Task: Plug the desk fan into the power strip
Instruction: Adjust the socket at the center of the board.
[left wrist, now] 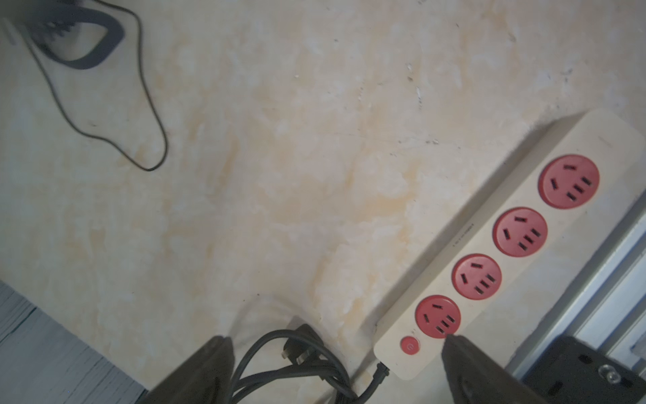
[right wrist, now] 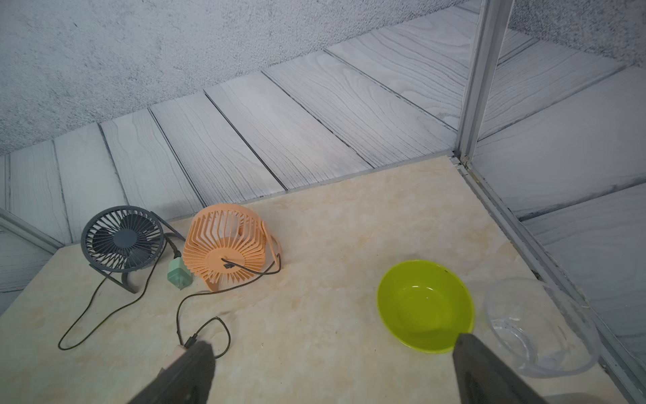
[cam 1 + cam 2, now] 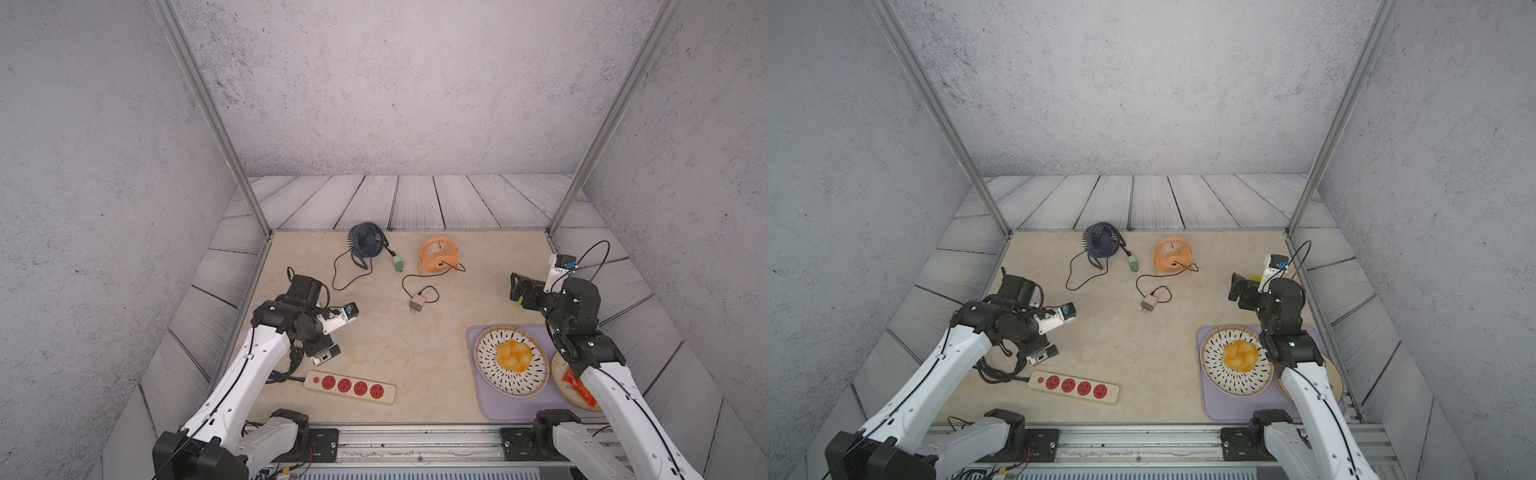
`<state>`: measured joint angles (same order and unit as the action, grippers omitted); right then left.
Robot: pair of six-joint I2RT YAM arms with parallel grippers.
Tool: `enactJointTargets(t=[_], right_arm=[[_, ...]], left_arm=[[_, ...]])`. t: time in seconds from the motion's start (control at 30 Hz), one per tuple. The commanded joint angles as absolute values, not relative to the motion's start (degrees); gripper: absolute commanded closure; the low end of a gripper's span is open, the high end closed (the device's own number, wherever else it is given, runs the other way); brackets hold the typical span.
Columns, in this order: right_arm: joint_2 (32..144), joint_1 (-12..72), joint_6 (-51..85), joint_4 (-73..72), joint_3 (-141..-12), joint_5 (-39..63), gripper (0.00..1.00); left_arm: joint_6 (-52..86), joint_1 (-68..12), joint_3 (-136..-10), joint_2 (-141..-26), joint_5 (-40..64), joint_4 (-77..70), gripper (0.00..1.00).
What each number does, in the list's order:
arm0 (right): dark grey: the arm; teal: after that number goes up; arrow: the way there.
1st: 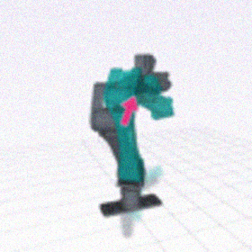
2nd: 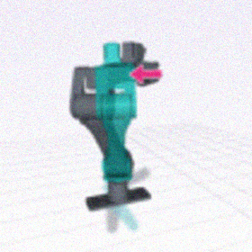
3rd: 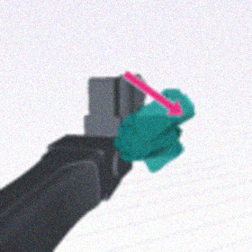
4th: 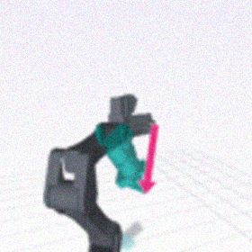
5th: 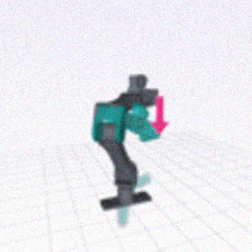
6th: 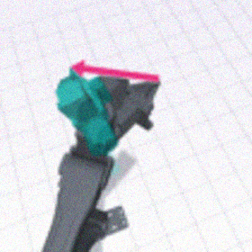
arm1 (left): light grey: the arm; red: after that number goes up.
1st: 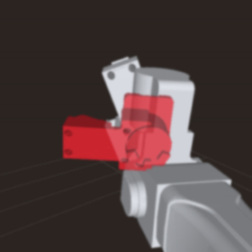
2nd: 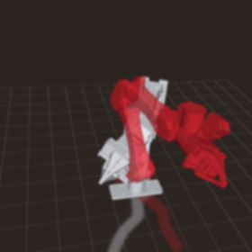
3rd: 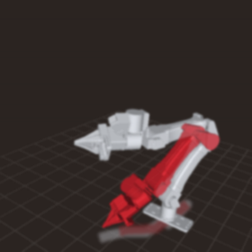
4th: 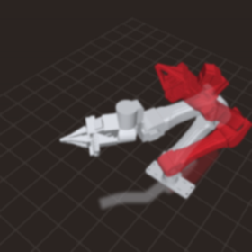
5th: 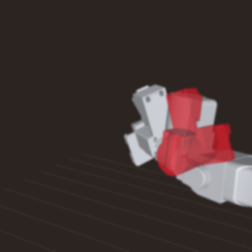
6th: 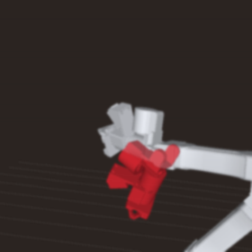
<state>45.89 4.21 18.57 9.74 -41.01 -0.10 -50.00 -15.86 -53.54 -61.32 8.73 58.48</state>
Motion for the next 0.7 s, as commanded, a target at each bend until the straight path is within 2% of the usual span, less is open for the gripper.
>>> enactJointTargets(t=[0.0,0.33,0.53,0.67], right_arm=[[42.9,4.2,19.3,14.1,-40.7,0.0,0.01],[38.0,4.3,16.0,16.9,-39.7,-0.7,0.01],[36.3,4.2,15.2,16.4,-38.5,-2.3,0.01],[35.5,4.3,15.1,15.5,-37.1,-2.9,0.01]], left_arm=[[-57.4,-17.1,-49.8,-58.2,7.0,60.8,0.00],[-64.6,-20.1,-41.1,-56.9,3.7,60.7,0.00],[-67.3,-20.1,-34.9,-58.0,-2.3,53.8,0.00],[-68.6,-20.1,-32.5,-58.8,-2.8,48.6,0.00]])
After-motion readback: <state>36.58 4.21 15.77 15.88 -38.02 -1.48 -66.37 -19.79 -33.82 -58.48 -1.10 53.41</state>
